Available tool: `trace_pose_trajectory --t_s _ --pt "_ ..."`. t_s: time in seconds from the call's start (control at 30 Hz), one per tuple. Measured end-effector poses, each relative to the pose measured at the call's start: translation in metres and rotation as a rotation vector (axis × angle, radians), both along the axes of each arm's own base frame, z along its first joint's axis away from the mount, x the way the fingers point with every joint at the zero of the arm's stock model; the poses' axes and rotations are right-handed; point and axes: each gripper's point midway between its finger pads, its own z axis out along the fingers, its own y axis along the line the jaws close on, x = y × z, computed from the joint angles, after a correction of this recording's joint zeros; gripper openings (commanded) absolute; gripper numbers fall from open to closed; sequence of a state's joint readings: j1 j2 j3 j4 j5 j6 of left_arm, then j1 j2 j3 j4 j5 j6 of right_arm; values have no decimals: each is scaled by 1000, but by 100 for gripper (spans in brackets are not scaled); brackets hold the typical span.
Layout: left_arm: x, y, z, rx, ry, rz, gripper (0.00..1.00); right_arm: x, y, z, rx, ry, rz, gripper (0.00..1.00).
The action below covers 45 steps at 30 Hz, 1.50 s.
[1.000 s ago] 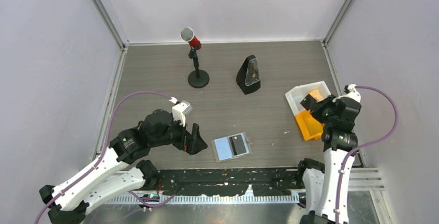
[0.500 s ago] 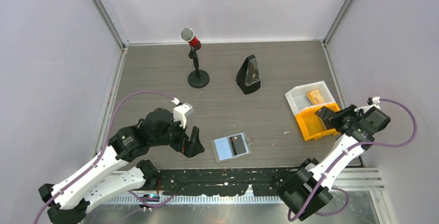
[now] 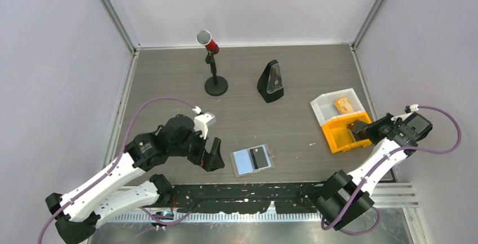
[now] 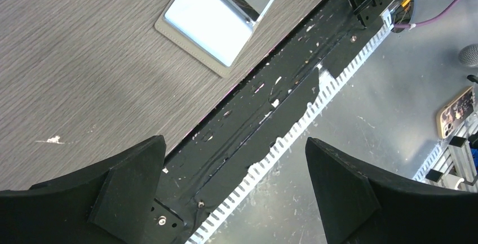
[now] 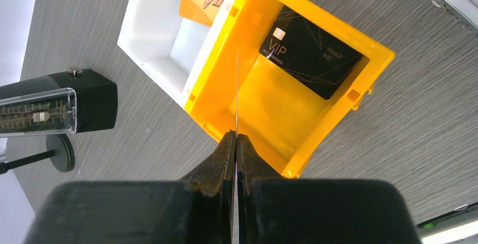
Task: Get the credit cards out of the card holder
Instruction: Place the credit card in the storage box.
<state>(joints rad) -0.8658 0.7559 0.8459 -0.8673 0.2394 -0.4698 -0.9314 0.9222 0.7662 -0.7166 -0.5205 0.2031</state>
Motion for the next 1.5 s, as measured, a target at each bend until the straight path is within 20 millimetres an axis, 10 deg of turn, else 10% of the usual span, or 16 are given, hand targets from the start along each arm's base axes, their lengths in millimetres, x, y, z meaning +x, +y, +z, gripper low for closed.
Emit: trace_pose_trajectory --t_s 1.5 --pt "16 -21 17 1 3 -10 99 20 -35 -36 38 43 -36 12"
